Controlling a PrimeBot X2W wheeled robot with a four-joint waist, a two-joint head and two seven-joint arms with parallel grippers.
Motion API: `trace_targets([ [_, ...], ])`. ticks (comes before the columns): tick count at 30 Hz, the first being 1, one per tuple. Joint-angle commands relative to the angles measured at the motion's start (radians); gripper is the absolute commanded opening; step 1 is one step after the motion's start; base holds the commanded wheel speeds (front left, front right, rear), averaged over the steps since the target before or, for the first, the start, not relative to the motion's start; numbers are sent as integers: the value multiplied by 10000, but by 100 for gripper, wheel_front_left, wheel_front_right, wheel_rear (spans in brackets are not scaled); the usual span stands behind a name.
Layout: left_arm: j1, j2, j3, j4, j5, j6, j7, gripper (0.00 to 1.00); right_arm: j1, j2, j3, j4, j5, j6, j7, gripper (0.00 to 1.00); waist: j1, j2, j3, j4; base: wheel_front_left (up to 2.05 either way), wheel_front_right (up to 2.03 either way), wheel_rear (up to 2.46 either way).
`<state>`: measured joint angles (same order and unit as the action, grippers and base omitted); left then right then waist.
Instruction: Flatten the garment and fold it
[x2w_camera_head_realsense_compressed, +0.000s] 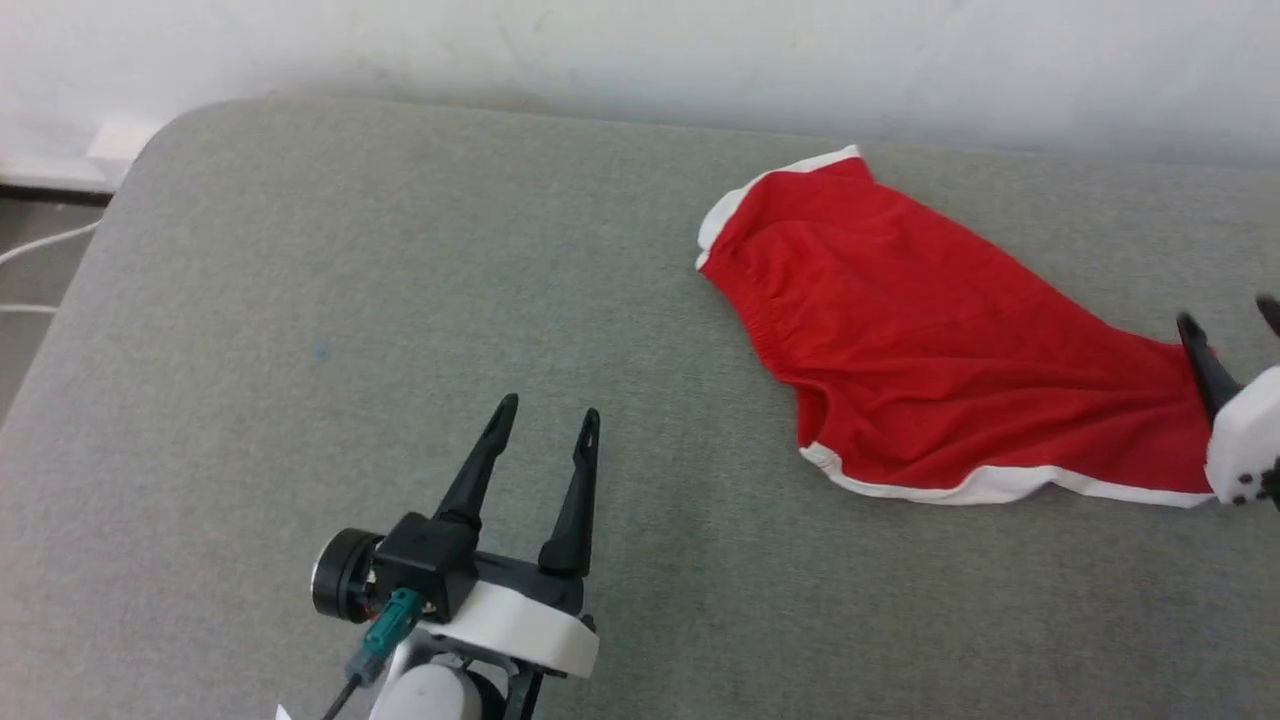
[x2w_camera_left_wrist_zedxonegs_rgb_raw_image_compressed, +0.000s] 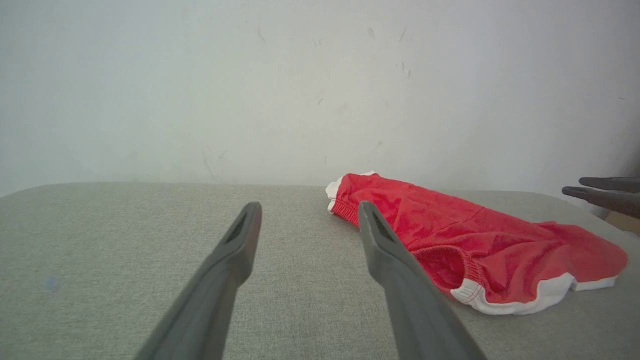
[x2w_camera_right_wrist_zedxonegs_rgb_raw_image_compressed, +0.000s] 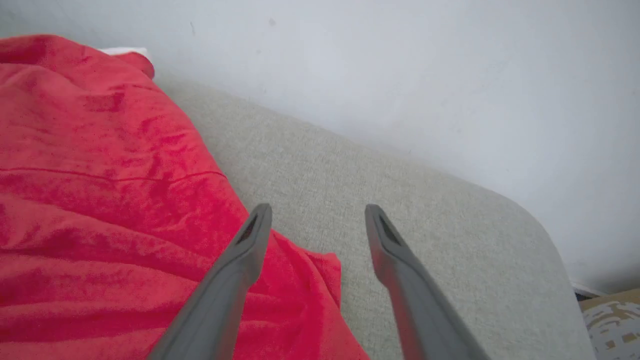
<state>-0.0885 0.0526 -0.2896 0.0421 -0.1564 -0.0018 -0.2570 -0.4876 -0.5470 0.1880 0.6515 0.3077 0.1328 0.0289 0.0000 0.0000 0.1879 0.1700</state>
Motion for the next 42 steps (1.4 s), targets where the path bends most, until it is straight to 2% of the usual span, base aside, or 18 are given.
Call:
trace_targets([
  [1, -10, -23, 122, 25, -99, -117, -47, 100, -39, 140, -74, -400, -57, -21, -633, 100, 0, 0, -356, -526, 0, 0, 0],
  [7, 89, -23, 520, 55, -413, -289, -47, 100, 1201, 936, -770, -2310, 21, -21, -2309, 100, 0, 0, -630, -1403, 0, 0, 0],
  [11, 40, -14, 558, 409, -383, -603, -47, 100, 2578, 1776, -1478, -3713, -246, -21, -2685, 100, 0, 0, -690, -1872, 0, 0, 0],
  [14, -136, 184, 244, 1012, -356, -918, -22, 100, 3594, 2577, -2040, -4538, -508, -21, -2785, 100, 0, 0, -657, -2179, 0, 0, 0],
  [17, -528, 541, -323, 1547, -416, -1148, 633, 100, 4322, 3407, -2518, -5102, -660, -21, -2811, 100, 0, 0, -532, -2496, 0, 0, 0],
  [20, -1038, 833, -822, 1781, -668, -1241, 1494, 100, 4714, 3968, -2730, -5435, -848, -21, -2767, 100, 0, 0, -330, -2780, 0, 0, 0],
  [25, -2033, 1395, -1942, 2135, -1222, -1282, 3117, 100, 4882, 4243, -2683, -5595, -1096, -21, -2609, 100, 0, 0, 20, -3124, 0, 0, 0],
  [29, -2772, 1722, -2673, 2367, -1801, -1285, 3910, 100, 4793, 4316, -2721, -5592, -1177, -21, -2565, 100, 0, 0, 267, -3311, 0, 0, 0],
  [39, -3504, 1754, -2834, 3161, -2024, -1223, 3970, 100, 4662, 4404, -2795, -5452, -1247, -21, -2598, 100, 0, 0, 550, -3417, 0, 0, 0],
  [40, -3539, 1727, -2832, 3213, -2042, -1222, 3935, 47, 4659, 4411, -2800, -5436, -1256, -21, -2602, 100, 0, 0, 565, -3400, 0, 0, 0],
  [41, -3572, 1705, -2837, 3259, -2058, -1222, 3898, 0, 4652, 4419, -2792, -5419, -1266, -21, -2603, 100, 0, 0, 582, -3380, 0, 0, 0],
  [42, -3602, 1697, -2855, 3300, -2067, -1225, 3861, 0, 4640, 4425, -2778, -5401, -1274, -21, -2605, 100, 0, 0, 601, -3359, 0, 0, 0],
])
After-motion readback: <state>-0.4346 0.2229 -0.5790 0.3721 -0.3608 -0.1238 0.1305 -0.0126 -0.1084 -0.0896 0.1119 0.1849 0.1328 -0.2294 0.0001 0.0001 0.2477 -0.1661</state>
